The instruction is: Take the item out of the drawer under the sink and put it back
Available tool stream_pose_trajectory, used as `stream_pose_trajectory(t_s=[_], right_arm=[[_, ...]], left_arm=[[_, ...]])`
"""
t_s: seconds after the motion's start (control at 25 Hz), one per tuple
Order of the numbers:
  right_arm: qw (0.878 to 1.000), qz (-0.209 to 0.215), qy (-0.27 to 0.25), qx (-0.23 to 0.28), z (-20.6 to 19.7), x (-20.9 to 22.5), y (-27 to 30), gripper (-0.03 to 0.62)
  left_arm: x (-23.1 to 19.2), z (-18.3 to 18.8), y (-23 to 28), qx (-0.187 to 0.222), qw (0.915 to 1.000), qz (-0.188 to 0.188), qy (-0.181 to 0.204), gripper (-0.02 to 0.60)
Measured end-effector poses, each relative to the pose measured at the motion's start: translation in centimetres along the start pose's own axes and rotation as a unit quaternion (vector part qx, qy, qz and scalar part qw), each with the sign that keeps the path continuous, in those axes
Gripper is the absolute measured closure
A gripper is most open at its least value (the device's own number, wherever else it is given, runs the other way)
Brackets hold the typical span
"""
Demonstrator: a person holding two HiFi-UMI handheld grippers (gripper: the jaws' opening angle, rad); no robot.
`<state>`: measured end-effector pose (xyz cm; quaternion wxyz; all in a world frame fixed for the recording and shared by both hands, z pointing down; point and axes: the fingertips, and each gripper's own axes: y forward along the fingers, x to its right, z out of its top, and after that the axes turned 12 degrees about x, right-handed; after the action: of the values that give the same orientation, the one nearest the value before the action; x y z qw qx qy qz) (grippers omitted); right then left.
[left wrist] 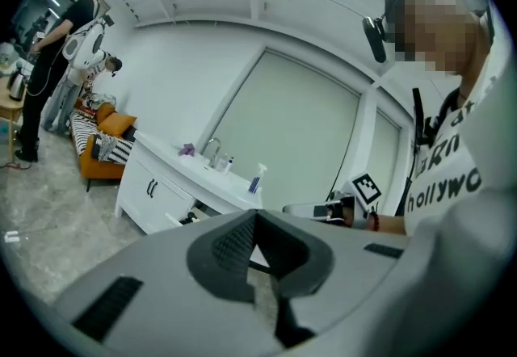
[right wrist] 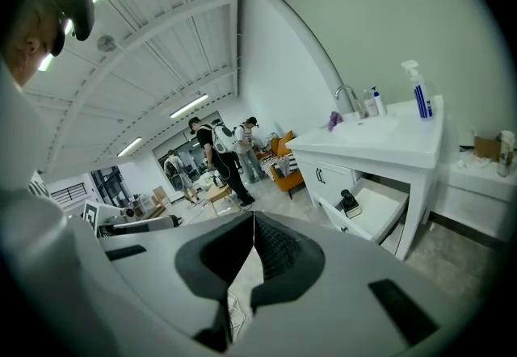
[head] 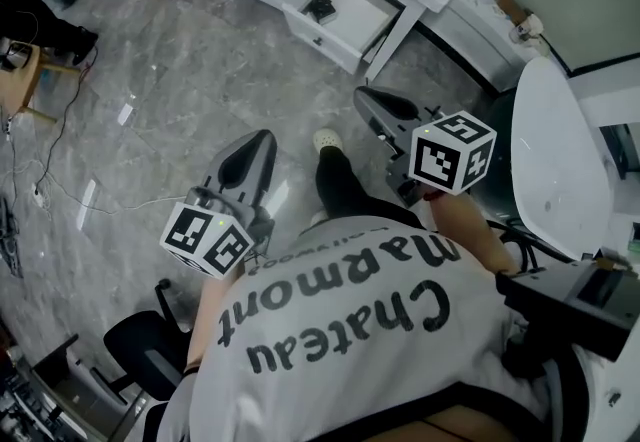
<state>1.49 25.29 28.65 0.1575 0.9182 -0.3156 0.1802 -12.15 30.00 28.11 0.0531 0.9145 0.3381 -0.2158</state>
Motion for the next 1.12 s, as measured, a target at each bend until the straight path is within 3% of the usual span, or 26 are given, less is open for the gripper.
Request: stream_pose_trajectory(t_s=[0.24,0.76,1.12], right_arm=[[1.0,0.014,-0.021,0.0,2.8,2.6,3.2,0.582],[0.998,0.035,-0.048,0.008,11.7,10.3,12.1,0.582],[0.998,0.046,-0.041,-0.008,13.6,16.3,17.1,0.582]], left_arm=[[-2.5,1.9,3.2,0.032,0.9989,0.024,-0.022,0.572],[-6.1,5.9,15.4,0.035,0.9991,0.007,0.021,0.572],[-10.4,6.3,22.2,0.049,0.9977,0.043,0.02,0.572]])
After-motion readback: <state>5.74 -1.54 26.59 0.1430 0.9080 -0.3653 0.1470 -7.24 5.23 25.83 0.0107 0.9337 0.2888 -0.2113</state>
